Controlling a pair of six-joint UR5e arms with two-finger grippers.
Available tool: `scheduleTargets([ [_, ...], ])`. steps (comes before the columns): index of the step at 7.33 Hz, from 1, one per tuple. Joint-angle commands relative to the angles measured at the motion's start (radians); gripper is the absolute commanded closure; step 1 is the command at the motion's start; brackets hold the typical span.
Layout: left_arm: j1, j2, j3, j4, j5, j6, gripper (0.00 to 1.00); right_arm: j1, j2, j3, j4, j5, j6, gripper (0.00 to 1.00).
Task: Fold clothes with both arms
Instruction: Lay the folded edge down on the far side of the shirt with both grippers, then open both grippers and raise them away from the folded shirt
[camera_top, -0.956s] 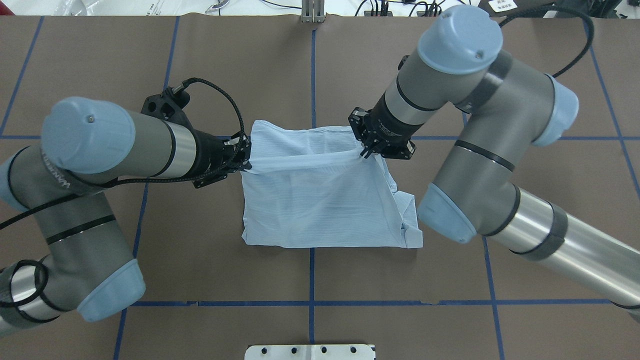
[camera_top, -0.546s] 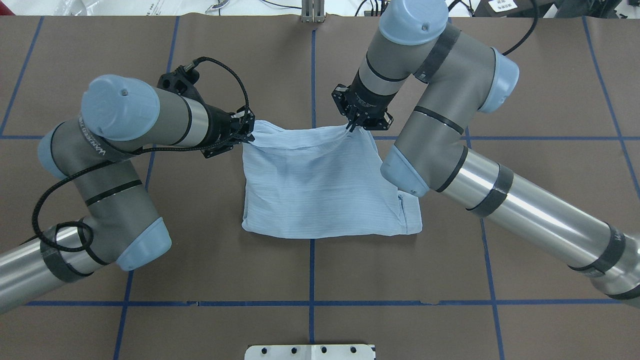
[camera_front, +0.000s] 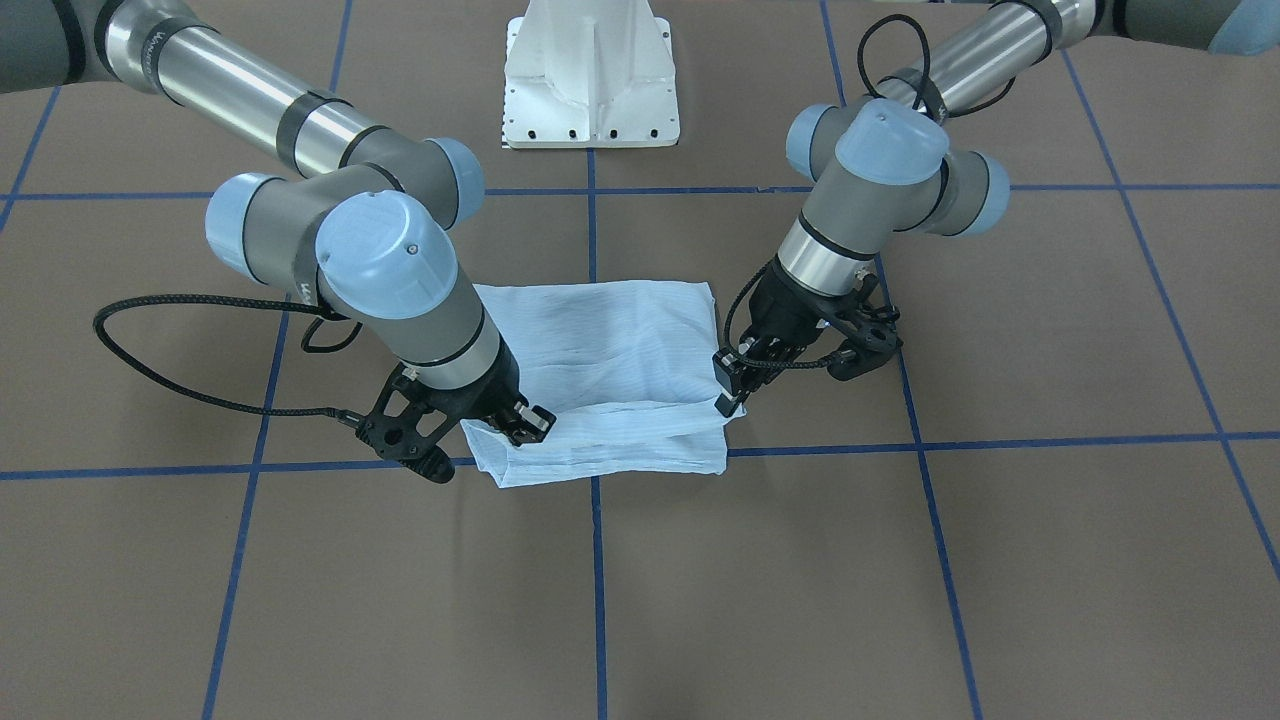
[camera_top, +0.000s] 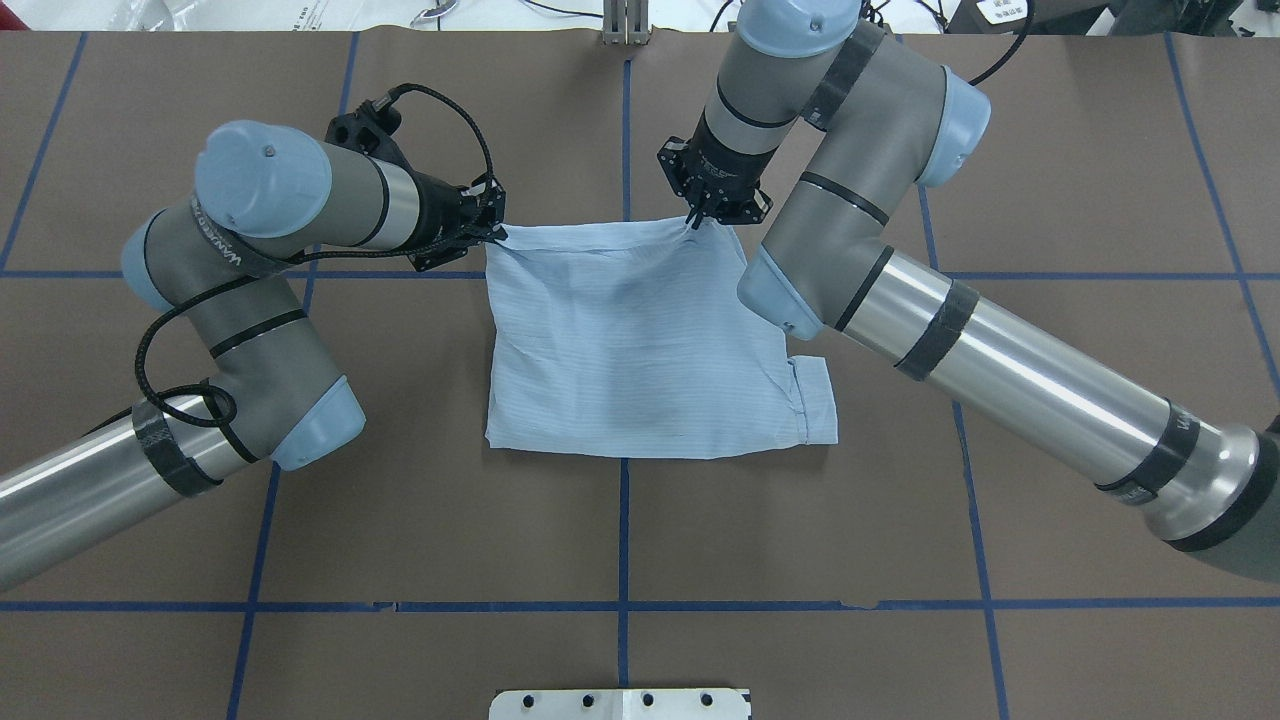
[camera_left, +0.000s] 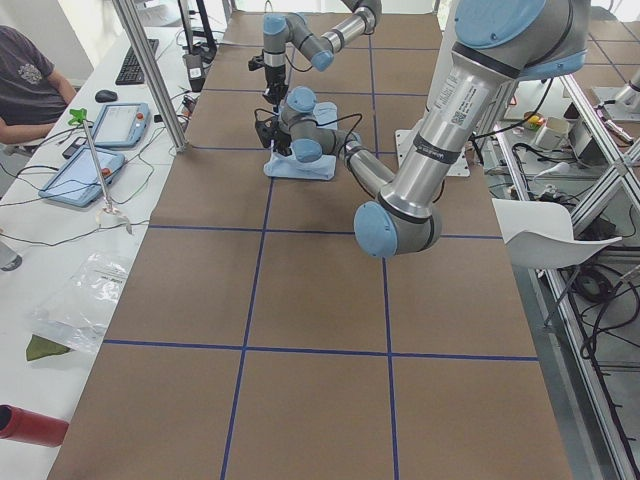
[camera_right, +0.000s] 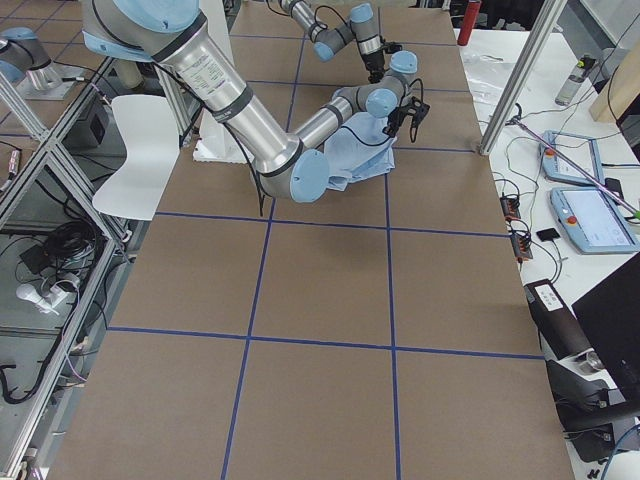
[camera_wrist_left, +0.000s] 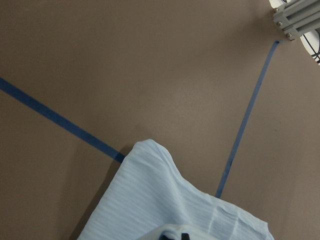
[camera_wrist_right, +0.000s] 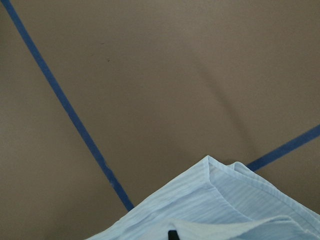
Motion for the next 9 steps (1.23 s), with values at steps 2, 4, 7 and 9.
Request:
scheduleTargets([
  [2, -0.004, -0.006, 0.025, -0.034, -0.001, 0.001, 0.6, -0.003, 0.013, -0.04, 0.031, 0.001, -0.003, 0.57],
  [4, -0.008, -0.006, 0.024, -0.032, 0.001, 0.001, 0.0, 0.041, 0.015, -0.043, 0.083, 0.02, 0.0, 0.0],
  [7, -0.071, 0.008, 0.02, -0.025, -0.105, 0.022, 0.0, 0.054, 0.013, -0.033, 0.1, 0.044, -0.024, 0.0],
  [9, -0.123, 0.119, -0.083, -0.023, -0.209, 0.129, 0.0, 0.083, -0.087, 0.086, 0.091, 0.043, -0.186, 0.0],
])
